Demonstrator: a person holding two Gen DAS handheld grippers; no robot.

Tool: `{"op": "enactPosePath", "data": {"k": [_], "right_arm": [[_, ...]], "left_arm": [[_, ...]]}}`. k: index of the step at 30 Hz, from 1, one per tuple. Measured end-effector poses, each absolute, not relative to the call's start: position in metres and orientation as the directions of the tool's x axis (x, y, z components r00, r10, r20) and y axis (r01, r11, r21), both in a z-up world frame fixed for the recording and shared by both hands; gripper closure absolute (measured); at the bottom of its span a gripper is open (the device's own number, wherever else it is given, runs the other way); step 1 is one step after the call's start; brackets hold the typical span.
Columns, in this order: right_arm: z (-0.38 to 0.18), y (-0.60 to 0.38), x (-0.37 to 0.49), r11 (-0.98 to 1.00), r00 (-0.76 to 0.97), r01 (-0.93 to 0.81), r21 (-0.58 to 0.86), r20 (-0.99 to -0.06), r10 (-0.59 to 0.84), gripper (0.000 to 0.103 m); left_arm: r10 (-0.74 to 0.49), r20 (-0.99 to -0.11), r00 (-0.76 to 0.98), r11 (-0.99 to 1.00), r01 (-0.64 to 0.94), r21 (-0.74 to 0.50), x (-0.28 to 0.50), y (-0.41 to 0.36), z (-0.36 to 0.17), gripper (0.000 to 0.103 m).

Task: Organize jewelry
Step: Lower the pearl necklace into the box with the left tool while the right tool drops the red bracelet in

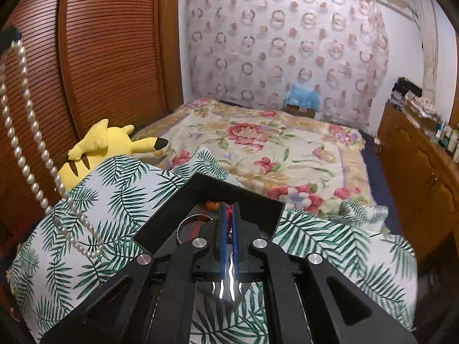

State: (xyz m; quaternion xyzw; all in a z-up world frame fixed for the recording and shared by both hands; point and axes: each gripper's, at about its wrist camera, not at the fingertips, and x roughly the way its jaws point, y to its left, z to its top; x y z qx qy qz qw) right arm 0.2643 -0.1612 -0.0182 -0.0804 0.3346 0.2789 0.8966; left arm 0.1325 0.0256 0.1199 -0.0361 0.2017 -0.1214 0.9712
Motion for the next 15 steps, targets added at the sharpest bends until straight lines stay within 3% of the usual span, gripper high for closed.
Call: {"op": "enactPosePath", "data": {"k": [3, 15], "right_arm": [[-0.029, -0.163, 0.265, 0.839, 0.618, -0.544, 0.029, -0.662, 0.424, 0.079], [-0.023, -0.204, 0.244, 0.837, 0.626, -0.542, 0.082, -0.625, 0.467, 0.079]], "left_arm": [[-0.256, -0.388, 0.885, 0.967, 0.228, -0.117, 0.147, 0.014, 0.124, 0.096], [-0.268, -0.425, 0.865, 0.963, 0.238, -0.125, 0.187, -0.017, 0.109, 0.096]]}}
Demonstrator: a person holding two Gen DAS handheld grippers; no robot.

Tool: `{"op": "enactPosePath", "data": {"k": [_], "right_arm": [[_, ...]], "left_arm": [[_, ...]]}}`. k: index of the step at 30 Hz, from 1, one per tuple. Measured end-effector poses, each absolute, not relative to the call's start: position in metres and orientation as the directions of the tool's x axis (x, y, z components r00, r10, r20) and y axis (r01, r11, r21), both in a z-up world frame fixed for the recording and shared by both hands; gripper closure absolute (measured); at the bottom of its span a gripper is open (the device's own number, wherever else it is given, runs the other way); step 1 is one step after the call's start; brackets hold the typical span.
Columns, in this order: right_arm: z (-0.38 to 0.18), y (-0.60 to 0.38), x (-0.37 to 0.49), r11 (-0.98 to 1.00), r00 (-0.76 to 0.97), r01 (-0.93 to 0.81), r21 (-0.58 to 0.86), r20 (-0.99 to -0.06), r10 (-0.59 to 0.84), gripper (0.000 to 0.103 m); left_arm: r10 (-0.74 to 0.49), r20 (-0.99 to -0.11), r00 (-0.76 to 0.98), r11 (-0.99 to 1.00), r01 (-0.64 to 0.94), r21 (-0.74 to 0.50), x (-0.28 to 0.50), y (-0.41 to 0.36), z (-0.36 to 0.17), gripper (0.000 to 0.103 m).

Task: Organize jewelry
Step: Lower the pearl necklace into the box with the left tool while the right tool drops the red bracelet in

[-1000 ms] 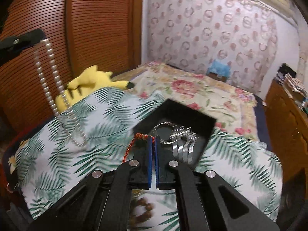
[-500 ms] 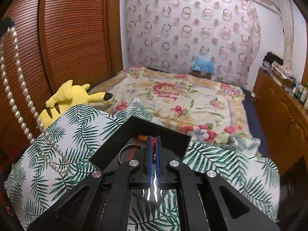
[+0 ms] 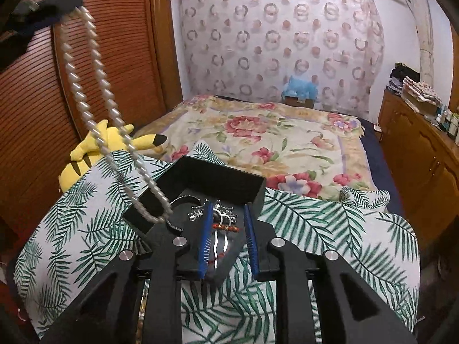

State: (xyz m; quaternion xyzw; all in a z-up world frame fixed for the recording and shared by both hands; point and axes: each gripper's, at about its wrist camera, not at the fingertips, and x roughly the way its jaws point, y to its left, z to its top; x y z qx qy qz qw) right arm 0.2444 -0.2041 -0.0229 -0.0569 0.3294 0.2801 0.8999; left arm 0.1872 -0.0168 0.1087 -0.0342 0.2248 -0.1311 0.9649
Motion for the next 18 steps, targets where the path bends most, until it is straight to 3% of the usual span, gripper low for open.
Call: {"op": "enactPosePath", "data": {"k": [6, 8, 10, 18], "right_arm": [[-0.022, -0.215, 0.223, 0.828, 0.623, -0.555, 0.079, -0.619, 0.477, 0.079], [-0.024, -0.219, 0.212, 0.823, 0.620, -0.561, 0.087, -0.615, 0.487, 0.079], [-0.026, -0.220, 0.203, 0.822, 0.621, -0.564, 0.080, -0.615, 0.486, 0.079], [-0.039, -0.229, 0.151, 0.813, 0.617, -0.574, 0.098, -0.601, 0.508, 0.079]], "left_arm": [[-0.259, -0.512, 0.819, 0.965, 0.238, -0.106, 0.199, -0.024, 0.072, 0.095], [-0.255, -0.530, 0.809, 0.966, 0.238, -0.102, 0.194, -0.022, 0.060, 0.087], [-0.245, -0.543, 0.803, 0.968, 0.235, -0.089, 0.187, -0.020, 0.050, 0.071], [-0.192, -0.601, 0.776, 0.977, 0.207, -0.046, 0.129, 0.005, -0.004, 0.069]]}}
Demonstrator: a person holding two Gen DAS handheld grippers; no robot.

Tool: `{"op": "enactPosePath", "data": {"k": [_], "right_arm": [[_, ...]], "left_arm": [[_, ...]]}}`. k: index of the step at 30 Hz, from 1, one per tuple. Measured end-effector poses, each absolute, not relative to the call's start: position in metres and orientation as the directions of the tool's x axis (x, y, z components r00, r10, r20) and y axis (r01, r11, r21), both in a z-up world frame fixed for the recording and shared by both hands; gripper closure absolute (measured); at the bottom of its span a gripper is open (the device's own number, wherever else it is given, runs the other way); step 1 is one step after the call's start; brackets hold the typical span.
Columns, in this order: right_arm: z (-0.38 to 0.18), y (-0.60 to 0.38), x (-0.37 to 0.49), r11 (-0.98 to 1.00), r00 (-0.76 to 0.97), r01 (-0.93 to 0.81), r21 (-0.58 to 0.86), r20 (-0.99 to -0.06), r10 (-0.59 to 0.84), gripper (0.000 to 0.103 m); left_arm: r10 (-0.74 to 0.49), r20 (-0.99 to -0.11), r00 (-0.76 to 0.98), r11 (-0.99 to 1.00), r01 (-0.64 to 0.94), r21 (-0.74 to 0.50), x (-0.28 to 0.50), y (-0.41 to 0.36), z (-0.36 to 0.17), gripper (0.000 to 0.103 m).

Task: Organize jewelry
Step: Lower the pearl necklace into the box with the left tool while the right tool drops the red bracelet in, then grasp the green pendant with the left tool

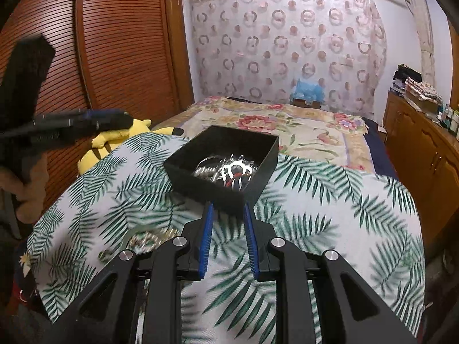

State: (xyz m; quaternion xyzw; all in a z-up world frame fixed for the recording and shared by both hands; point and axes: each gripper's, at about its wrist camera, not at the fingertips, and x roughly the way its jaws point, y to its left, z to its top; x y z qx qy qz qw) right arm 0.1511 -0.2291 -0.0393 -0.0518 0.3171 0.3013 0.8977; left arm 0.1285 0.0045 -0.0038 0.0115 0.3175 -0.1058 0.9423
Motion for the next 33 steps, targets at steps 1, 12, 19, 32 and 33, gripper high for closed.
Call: {"op": "enactPosePath", "data": {"k": [1, 12, 19, 32, 33], "right_arm": [[-0.041, -0.229, 0.145, 0.814, 0.618, -0.572, 0.099, -0.601, 0.507, 0.079], [-0.058, -0.225, 0.095, 0.815, 0.614, -0.573, 0.089, -0.612, 0.499, 0.079], [-0.077, -0.224, 0.072, 0.816, 0.596, -0.571, 0.093, -0.636, 0.489, 0.063], [-0.092, -0.223, 0.056, 0.825, 0.597, -0.559, 0.081, -0.652, 0.468, 0.063], [-0.092, -0.223, 0.056, 0.824, 0.597, -0.560, 0.079, -0.651, 0.468, 0.063]], "left_arm": [[-0.195, -0.610, 0.768, 0.977, 0.207, -0.052, 0.122, 0.008, -0.011, 0.068], [-0.201, -0.651, 0.732, 0.977, 0.200, -0.076, 0.071, 0.022, -0.050, 0.067], [-0.229, -0.686, 0.691, 0.970, 0.218, -0.104, 0.049, 0.013, -0.075, 0.067], [-0.233, -0.727, 0.646, 0.970, 0.207, -0.128, 0.054, 0.003, -0.102, 0.087], [-0.230, -0.730, 0.643, 0.971, 0.203, -0.127, 0.055, 0.003, -0.103, 0.089]]}}
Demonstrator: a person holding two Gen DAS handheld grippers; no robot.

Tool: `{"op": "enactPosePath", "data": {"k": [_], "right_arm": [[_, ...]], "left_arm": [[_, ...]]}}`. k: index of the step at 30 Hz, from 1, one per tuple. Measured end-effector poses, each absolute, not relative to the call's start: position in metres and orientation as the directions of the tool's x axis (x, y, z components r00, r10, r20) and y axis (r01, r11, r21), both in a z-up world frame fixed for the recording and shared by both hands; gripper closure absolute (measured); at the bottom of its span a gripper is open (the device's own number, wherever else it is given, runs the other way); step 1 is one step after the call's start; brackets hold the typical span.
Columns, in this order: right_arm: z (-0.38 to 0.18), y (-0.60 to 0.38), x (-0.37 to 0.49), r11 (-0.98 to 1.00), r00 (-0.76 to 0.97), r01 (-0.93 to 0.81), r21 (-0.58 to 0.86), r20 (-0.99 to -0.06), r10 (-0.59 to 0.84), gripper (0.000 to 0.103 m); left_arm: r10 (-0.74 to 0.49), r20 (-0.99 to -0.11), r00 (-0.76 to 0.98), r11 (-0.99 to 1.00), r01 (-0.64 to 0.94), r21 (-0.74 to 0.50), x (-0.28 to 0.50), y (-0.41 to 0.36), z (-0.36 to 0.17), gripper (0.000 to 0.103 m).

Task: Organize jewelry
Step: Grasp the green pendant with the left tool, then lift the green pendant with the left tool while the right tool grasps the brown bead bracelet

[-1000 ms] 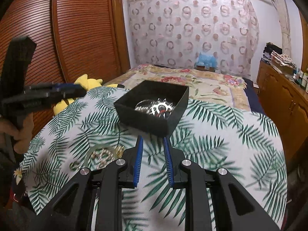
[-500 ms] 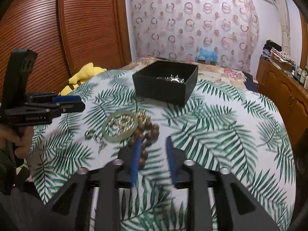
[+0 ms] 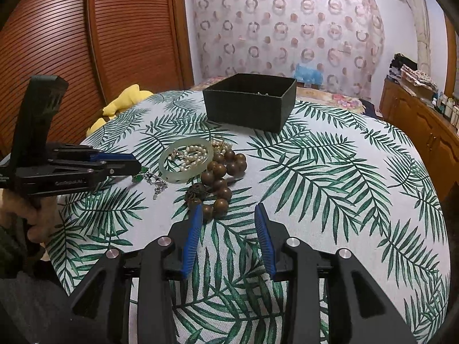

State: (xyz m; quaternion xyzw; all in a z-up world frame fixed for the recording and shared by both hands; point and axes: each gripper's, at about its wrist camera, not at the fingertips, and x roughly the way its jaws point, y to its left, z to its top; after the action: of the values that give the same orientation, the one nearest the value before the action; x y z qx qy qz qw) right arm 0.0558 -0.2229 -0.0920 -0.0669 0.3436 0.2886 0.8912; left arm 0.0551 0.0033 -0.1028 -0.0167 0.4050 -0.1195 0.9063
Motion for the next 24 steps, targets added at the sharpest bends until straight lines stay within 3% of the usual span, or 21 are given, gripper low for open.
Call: {"op": "enactPosePath", "data": {"k": [12, 15, 24], "right_arm": [[-0.094, -0.220, 0.055, 0.825, 0.601, -0.561, 0.068, -0.651, 0.463, 0.063], [-0.094, -0.220, 0.055, 0.825, 0.600, -0.562, 0.068, -0.653, 0.462, 0.063], [-0.095, -0.217, 0.060, 0.821, 0.581, -0.567, 0.061, -0.677, 0.452, 0.063]], "left_arm": [[-0.195, -0.749, 0.634, 0.976, 0.202, -0.084, 0.056, -0.001, -0.108, 0.089], [-0.206, -0.745, 0.634, 0.974, 0.205, -0.095, 0.055, 0.001, -0.108, 0.098], [-0.246, -0.663, 0.707, 0.967, 0.221, -0.124, 0.031, 0.005, -0.076, 0.099]]}}
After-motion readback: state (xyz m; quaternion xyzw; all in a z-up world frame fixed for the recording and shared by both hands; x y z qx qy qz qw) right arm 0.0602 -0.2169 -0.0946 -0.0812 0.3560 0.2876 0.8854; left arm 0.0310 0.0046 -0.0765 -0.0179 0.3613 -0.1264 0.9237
